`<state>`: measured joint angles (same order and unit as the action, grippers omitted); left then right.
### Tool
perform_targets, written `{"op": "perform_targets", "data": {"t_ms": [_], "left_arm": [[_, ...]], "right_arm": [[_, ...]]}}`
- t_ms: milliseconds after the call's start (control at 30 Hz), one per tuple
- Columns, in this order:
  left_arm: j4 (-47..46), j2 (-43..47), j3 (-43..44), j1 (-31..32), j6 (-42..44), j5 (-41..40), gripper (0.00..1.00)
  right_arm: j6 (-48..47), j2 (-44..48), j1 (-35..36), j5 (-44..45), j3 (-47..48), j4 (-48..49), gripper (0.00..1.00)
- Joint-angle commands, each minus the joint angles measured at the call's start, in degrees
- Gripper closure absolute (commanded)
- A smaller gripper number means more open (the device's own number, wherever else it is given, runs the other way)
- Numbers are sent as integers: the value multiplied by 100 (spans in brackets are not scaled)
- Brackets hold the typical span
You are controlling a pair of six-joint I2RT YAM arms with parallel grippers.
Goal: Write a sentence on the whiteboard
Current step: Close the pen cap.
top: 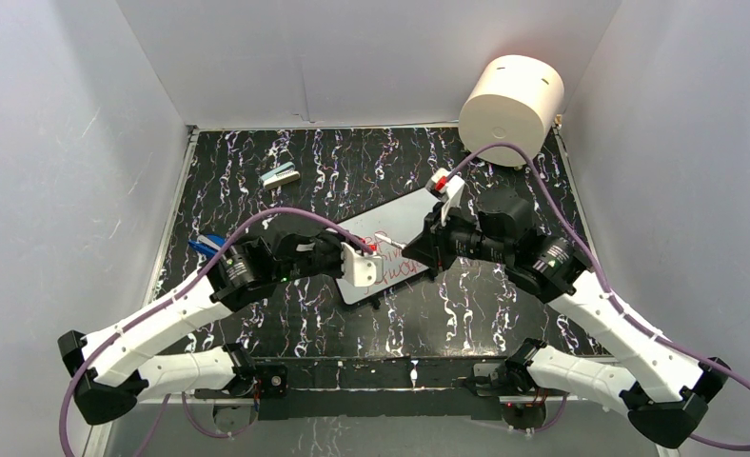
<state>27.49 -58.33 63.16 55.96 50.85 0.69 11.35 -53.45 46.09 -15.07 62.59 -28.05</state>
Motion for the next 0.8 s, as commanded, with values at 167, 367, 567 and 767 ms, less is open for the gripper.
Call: {"op": "perform_targets", "data": {"t_ms": [167,367,567,767], "left_arm": [[-43,-106,6,239,223,-579,100],[-37,-118,13,257,210,-587,100],[-35,-118,-13,295,215,-544,100],[-33,-143,3,349,205,-513,100]], "right_arm": [[-46,-184,-30,-601,203,327,100],[-54,-145,-29,-594,176,308,100],[-38,-196,-31,-647,167,350,100],[-54,-278,-31,-646,162,375,100]]}}
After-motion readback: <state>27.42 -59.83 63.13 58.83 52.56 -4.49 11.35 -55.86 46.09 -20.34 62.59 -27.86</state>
